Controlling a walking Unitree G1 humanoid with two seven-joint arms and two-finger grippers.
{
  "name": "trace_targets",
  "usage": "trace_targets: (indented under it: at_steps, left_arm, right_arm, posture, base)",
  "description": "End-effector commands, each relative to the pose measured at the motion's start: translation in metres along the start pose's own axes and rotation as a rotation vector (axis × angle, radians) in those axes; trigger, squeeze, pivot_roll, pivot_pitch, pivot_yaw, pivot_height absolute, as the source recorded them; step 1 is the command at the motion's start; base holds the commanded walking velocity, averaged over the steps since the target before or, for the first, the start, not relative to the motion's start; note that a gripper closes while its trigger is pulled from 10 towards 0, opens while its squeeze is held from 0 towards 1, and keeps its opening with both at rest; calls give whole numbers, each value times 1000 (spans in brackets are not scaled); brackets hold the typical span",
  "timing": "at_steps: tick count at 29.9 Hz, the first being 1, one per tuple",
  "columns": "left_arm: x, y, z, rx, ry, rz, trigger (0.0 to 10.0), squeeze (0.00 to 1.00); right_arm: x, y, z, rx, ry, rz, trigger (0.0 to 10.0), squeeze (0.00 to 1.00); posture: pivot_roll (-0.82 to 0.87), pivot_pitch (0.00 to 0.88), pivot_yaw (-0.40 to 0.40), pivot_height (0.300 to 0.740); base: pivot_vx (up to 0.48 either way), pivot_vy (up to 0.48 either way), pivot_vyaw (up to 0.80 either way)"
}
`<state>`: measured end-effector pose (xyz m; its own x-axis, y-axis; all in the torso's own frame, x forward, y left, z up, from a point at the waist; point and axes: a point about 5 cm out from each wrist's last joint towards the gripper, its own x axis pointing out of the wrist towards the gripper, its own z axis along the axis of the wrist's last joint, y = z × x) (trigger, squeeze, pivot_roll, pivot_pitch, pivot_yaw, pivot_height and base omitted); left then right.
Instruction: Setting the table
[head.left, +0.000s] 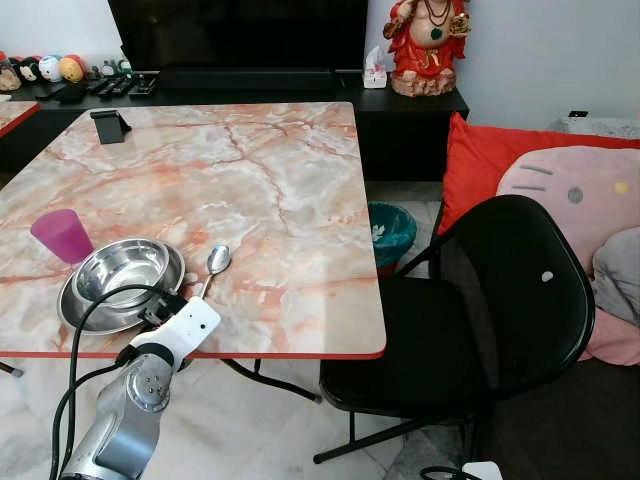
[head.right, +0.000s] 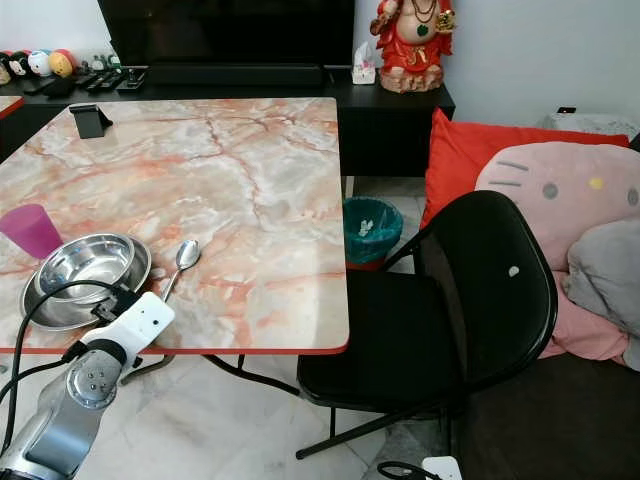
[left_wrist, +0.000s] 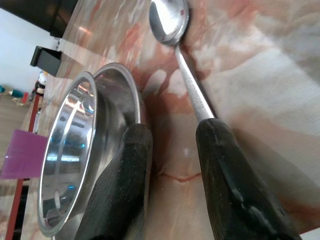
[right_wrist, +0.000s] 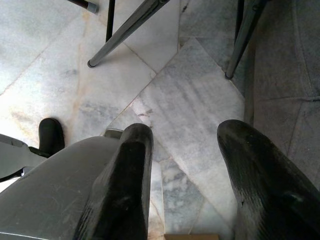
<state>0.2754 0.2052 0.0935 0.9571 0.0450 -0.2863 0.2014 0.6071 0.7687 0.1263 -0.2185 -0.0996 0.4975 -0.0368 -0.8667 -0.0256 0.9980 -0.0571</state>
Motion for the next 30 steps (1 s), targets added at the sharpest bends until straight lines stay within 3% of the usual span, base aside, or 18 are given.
trace_targets:
  at_steps: [1, 9, 17, 30]
  left_arm:
    - [0, 3, 3, 41, -13, -2, 10000, 0]
    - [0, -1, 2, 50, -10, -22, 10000, 0]
    - [1, -3, 6, -14, -20, -30, 10000, 0]
    - [1, -2, 6, -10, -24, -28, 10000, 0]
  right_arm:
    - [0, 2, 0, 13, 2, 3, 10000, 0]
    - [0, 2, 0, 12, 1, 3, 10000, 0]
    - [0, 2, 0, 11, 2, 3, 10000, 0]
    - [0, 2, -1, 10, 2, 4, 10000, 0]
  posture:
    - [7, 0, 23, 732]
    - [6, 0, 23, 732]
    - [6, 0, 23, 732]
    - [6, 0, 23, 732]
  base:
    - [0, 0, 0]
    - [0, 0, 0]
    - [0, 0, 0]
    - [0, 0, 0]
